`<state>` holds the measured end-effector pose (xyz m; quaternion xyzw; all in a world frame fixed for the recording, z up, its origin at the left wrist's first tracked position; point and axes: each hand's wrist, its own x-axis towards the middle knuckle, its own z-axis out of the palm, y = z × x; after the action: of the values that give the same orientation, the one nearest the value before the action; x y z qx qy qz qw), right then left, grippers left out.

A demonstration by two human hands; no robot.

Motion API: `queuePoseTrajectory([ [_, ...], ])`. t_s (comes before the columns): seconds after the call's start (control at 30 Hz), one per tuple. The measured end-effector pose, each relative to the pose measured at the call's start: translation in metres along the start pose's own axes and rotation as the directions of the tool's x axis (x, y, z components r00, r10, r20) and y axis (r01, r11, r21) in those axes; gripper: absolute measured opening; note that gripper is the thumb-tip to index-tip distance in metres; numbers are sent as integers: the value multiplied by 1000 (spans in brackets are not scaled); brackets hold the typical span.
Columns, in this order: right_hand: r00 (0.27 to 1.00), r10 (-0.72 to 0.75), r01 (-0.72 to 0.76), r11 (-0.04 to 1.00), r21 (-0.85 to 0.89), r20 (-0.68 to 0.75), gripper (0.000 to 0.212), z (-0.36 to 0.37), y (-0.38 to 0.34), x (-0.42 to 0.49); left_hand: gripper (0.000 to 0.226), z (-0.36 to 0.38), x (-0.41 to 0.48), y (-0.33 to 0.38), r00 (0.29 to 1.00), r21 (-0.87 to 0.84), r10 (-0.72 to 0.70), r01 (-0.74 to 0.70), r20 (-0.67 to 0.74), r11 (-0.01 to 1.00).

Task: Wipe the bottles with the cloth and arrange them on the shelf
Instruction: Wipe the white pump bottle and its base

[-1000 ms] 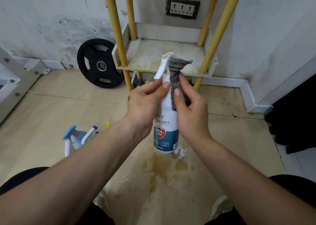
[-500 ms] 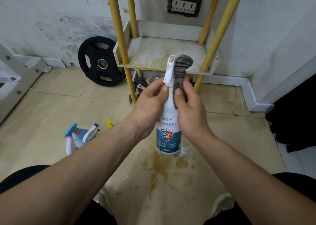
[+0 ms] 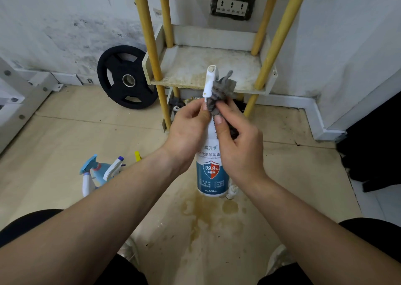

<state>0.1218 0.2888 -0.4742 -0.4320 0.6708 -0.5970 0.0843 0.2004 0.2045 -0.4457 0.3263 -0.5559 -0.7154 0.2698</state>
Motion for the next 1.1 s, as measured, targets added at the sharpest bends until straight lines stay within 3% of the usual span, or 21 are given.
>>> queuePoseTrajectory([
  [0.23, 999, 31, -31, 998, 50, 20, 22, -9, -3, 9, 23, -8, 5, 5, 999, -5, -44, 44, -13, 999],
  [0.33, 982, 176, -179, 983, -40, -74, 21, -16, 7, 17, 26, -11, 6, 7, 999, 46, -26, 28, -39, 999],
  [0.43, 927, 332, -308, 940, 147, -176, 24, -24, 13, 30, 24, -15, 7, 12, 1000, 128, 29, -30, 9, 991],
  [0.57, 979, 202, -170, 869, 465, -19, 34, -30, -4, 42, 23, -10, 4, 6, 990, 268, 60, -94, 129, 959],
  [0.63, 978, 185, -208, 821, 532, 97, 38, -27, -4, 43, 23, -5, 1, 4, 983, 281, 43, -92, 177, 955],
  [0.77, 932, 286, -364, 741, 564, 225, 44, -29, 7, 46, 29, -3, 0, 2, 976, 251, -28, -28, 218, 967],
  [0.9, 886, 295, -463, 621, 633, 359, 39, -39, 14, 48, 29, -6, 4, -1, 976, 218, -67, 21, 207, 976],
  [1.1, 872, 374, -486, 602, 634, 315, 31, -40, 14, 49, 32, -3, 2, 0, 976, 255, -63, 8, 210, 967],
])
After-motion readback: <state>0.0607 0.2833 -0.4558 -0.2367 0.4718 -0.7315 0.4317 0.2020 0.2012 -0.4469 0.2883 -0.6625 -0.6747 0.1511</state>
